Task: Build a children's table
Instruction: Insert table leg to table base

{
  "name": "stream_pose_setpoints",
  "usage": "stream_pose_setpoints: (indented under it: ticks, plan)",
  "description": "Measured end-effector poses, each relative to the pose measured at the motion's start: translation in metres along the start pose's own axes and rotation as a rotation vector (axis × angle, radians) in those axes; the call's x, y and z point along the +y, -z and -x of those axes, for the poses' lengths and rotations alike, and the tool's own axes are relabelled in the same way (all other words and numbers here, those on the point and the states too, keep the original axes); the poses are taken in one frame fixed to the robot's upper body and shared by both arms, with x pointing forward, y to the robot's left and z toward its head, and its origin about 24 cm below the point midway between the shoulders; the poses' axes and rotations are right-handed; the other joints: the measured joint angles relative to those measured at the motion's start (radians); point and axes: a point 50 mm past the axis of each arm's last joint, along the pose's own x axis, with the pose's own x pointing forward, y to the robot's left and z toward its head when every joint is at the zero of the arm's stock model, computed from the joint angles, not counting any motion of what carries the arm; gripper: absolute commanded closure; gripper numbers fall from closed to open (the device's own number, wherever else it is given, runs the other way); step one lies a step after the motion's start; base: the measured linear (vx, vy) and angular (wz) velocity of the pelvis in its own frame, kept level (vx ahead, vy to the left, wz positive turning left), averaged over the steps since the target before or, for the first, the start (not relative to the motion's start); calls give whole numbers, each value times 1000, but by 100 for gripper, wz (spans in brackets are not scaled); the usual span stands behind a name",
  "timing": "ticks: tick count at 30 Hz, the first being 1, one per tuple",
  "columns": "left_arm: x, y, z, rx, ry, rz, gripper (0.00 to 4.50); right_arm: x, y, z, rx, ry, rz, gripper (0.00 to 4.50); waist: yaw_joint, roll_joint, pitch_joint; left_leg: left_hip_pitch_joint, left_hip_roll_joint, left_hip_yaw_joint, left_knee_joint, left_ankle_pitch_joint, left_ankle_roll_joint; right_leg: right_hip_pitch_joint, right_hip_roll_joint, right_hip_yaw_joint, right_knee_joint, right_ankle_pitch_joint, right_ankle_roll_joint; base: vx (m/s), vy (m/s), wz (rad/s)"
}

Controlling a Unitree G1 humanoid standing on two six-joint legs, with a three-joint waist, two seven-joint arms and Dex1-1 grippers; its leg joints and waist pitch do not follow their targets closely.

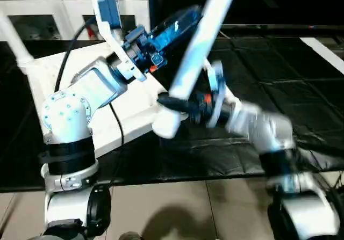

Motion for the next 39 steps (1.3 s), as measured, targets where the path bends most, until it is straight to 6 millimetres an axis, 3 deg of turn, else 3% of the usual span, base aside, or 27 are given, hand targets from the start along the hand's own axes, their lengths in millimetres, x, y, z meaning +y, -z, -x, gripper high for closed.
stream_pose_setpoints:
  ticks: [5, 11, 15, 18, 23, 31, 39]
  plan:
    - [8, -9, 3, -85, -74, -31, 195, -2, -6, -2, -47, 66, 46, 259, -5, 0, 0, 1, 0, 0, 0, 0, 0, 1, 0, 0, 0, 0, 1, 0, 0, 0]
    - [30, -26, 22, -81, -346, -210, 195, -10, -12, 2, -67, 231, 154, 259, -17, 0, 0, 2, 0, -1, 0, 0, -1, 1, 0, 0, -1, 1, 2, 0, 0, 0]
    - [56, -18, 42, -6, -614, -282, 195, -7, -9, 4, -56, 261, 230, 259, -22, 0, 0, 1, 0, -1, 0, 0, -1, 1, 0, 0, -1, 1, 3, 0, 0, 0]
    - [70, -7, 46, 57, -713, -299, 195, -6, -1, 4, -21, 263, 244, 259, -23, -1, 0, 1, 0, -1, 0, 0, 0, 0, 0, -1, -3, 1, 3, 0, 0, 0]
    - [74, 1, 27, 123, -696, -352, 195, -5, 5, -3, 41, 244, 301, 259, -22, -1, 0, 1, 0, -1, 0, 0, 0, 0, 0, -1, -4, 1, 3, 0, 0, 0]
    - [47, 18, -11, 202, -505, -413, 195, -9, 9, -2, 98, 292, 364, 259, -23, -1, 0, -1, 0, -1, 0, 0, 0, 0, 0, 0, -3, 2, 2, 0, 0, 0]
    - [42, 22, -16, 271, -470, -511, 195, -13, 12, 0, 116, 318, 391, 259, -26, -1, 0, -1, 0, -1, 0, 0, 0, 1, 0, 0, -3, 2, 2, 0, 0, 0]
